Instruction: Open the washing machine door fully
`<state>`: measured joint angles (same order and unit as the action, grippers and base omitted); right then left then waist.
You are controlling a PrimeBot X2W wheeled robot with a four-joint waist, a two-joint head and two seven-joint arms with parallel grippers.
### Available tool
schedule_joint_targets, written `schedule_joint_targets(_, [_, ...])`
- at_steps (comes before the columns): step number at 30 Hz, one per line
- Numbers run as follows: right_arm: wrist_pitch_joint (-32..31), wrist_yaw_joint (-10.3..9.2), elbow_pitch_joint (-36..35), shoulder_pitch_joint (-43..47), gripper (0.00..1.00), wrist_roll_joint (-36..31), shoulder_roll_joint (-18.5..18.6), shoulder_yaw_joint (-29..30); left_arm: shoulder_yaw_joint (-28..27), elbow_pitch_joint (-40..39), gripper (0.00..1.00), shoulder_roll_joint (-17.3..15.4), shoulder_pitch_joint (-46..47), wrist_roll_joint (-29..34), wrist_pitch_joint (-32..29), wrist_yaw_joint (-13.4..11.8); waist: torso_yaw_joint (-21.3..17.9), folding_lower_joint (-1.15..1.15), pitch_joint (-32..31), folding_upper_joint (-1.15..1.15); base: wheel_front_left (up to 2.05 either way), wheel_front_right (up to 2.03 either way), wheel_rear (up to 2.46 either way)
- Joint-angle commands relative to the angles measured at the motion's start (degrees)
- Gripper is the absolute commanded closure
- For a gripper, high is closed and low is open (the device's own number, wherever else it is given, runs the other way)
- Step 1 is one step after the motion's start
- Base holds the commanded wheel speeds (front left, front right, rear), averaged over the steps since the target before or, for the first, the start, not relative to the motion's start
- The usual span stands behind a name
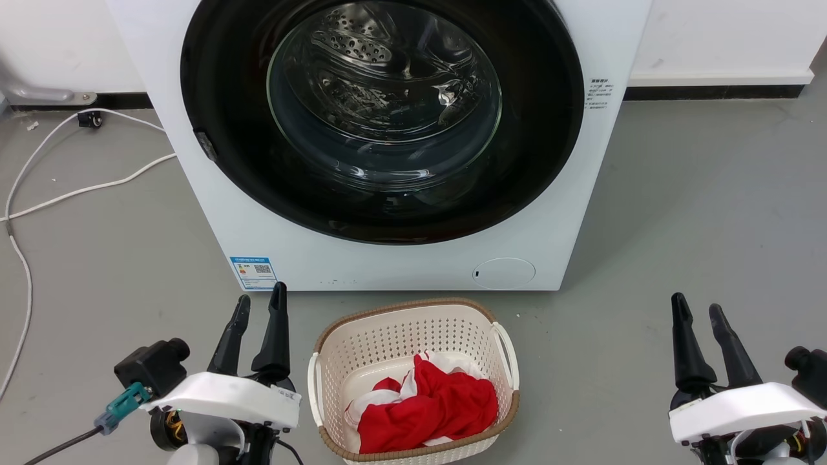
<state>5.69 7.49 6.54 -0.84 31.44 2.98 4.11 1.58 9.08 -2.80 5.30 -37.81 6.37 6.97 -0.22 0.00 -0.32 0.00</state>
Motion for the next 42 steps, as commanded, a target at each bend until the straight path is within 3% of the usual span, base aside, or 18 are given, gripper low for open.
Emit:
schedule_joint_targets(1, [0.5, 0.00, -0.4, 0.0, 0.00, -2.2, 0.0, -0.4, 0.3, -0.3, 0.00, -0.2, 1.2, 2.2, 0.7, -0.2, 0.0, 0.00, 0.0, 0.00, 0.00, 0.00, 0.00])
schedule_joint_targets(42, [3.6, -0.01, 0.0, 1.1, 0.00, -26.5, -0.1, -1.6, 3.2, 3.8, 0.00, -0.8, 1.9, 26.0, 6.3, -2.5, 0.1, 0.00, -0.1, 0.00, 0.00, 0.00, 0.00])
